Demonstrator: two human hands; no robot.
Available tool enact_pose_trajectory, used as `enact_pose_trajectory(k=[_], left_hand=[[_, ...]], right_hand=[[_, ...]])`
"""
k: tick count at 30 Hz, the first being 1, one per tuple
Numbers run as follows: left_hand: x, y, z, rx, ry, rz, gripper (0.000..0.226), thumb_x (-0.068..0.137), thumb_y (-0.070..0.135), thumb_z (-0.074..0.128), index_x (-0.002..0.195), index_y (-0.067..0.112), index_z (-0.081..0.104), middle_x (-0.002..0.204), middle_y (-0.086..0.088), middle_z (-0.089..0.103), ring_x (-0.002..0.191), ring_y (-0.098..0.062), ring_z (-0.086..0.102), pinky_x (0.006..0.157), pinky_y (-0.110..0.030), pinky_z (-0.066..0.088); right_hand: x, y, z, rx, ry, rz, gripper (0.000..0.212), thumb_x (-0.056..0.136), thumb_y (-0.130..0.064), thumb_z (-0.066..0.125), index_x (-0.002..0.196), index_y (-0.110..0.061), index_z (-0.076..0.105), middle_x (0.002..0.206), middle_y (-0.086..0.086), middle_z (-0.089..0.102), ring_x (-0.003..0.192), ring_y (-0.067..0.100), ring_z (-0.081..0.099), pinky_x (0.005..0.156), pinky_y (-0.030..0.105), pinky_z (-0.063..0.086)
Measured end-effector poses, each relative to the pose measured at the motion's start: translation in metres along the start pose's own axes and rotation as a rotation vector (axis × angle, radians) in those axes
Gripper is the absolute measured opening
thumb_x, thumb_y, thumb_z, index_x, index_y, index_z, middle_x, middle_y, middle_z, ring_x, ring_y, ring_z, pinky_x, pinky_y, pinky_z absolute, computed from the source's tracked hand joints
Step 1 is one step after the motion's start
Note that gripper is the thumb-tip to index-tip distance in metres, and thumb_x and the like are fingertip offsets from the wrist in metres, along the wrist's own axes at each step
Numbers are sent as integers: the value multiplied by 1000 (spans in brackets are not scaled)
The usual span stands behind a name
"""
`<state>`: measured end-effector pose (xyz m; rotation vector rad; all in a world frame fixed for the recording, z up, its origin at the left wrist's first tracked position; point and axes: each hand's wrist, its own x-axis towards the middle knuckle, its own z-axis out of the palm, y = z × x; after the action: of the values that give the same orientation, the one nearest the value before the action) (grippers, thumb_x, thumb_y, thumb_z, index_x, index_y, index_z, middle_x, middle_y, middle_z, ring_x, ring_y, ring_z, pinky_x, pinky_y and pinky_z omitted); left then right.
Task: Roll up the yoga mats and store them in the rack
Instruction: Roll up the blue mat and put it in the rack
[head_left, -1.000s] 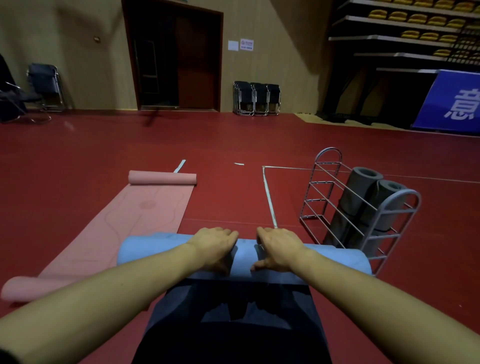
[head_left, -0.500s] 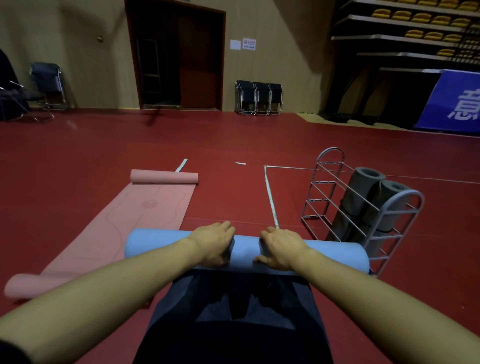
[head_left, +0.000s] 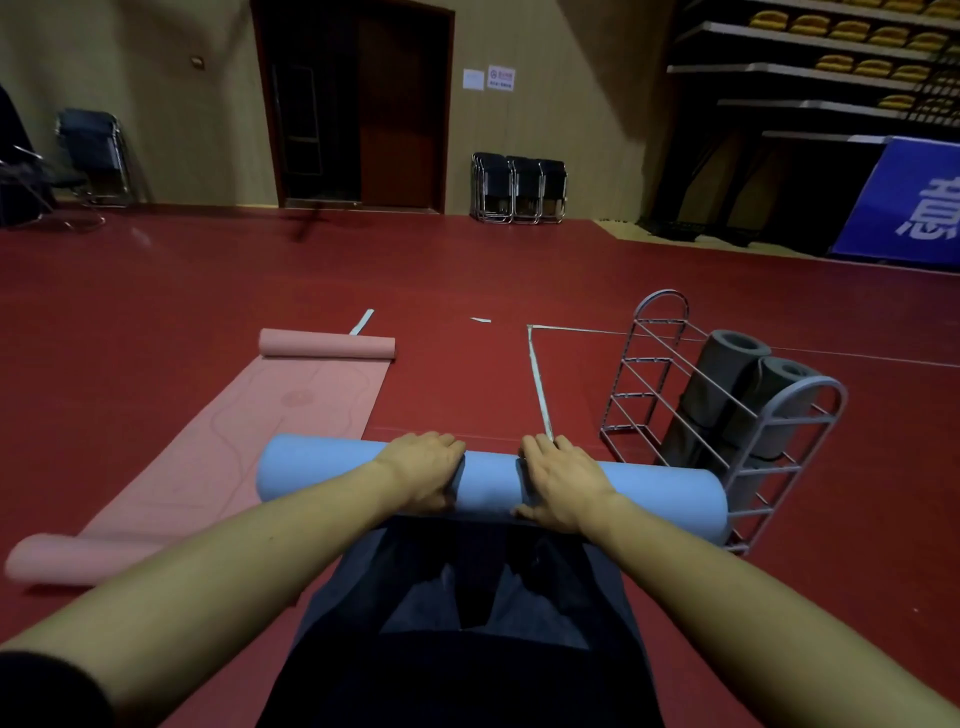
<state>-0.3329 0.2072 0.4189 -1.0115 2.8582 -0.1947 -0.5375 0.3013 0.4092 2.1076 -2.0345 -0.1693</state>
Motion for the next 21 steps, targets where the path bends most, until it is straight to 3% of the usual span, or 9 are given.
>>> enact_pose_trajectory(k=[5, 7, 15, 21], left_hand=[[17, -4, -1, -35, -26, -72, 77, 84, 67, 68, 132, 9, 51, 135, -10, 42, 130, -29, 39, 101, -49, 48], [22, -4, -4, -52, -52, -100, 82, 84, 73, 65, 134, 9, 52, 133, -10, 42, 128, -30, 41, 100, -50, 48], [21, -7, 2, -48, 54, -77, 77, 86, 71, 64, 129, 11, 44, 128, -9, 52, 117, -31, 53, 95, -46, 48], [24, -12, 1, -95, 41, -106, 72, 85, 70, 65, 122, 11, 47, 126, -10, 52, 115, -33, 55, 93, -47, 49]], right_hand=[[15, 1, -7, 31, -72, 29, 96, 78, -81, 62, 136, -8, 38, 131, 12, 53, 118, 36, 53, 96, 46, 45], [21, 2, -9, 45, -99, 45, 95, 76, -83, 63, 133, -10, 40, 130, 12, 55, 118, 36, 55, 96, 45, 45], [27, 6, -10, 90, -78, 59, 86, 79, -75, 68, 129, -8, 48, 127, 15, 47, 106, 41, 63, 86, 46, 48], [31, 10, -7, 125, -74, 63, 84, 79, -74, 70, 127, -8, 48, 125, 11, 48, 105, 41, 62, 84, 47, 46]])
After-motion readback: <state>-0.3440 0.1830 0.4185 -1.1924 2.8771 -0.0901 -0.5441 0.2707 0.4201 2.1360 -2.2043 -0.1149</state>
